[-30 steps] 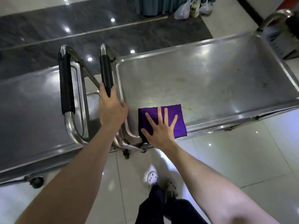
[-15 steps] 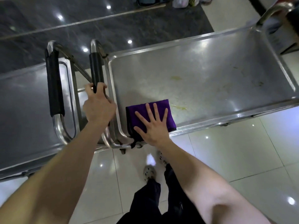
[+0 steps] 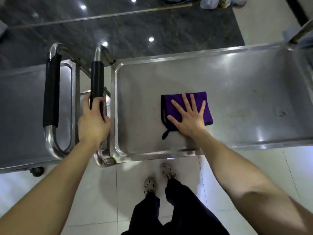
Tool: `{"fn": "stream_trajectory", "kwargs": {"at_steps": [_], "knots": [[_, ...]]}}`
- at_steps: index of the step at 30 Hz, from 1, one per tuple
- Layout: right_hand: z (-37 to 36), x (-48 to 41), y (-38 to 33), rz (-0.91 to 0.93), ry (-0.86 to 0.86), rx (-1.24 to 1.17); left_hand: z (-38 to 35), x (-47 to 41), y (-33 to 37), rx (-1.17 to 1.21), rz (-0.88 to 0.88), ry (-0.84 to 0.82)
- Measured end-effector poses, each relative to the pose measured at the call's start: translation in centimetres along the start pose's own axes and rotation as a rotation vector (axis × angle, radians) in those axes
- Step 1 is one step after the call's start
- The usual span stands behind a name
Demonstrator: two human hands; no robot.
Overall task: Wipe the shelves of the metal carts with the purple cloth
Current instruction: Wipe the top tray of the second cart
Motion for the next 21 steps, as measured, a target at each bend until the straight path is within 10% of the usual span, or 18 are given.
{"fn": "stream_trajectory", "kwargs": {"at_steps": [11, 21], "knots": [[5.9, -20.2, -8.8, 0.06, 0.067, -0.032, 0.2, 0.5, 0.4, 0.025, 0.029, 0.041], [4.4, -18.0, -15.4, 0.136, 0.089, -0.017, 0.7, 0.6, 0.8, 0.021, -0.043, 0.1]]}}
Point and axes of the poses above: each hand's wrist, its own x-axis away from the middle knuckle, its own z-axis out of the back of the hand, y = z × x, the point moved 7 cm from there along -x, towards the middle knuckle, and after that the axes turned 5 degrees about -y, right-handed, at the moved point
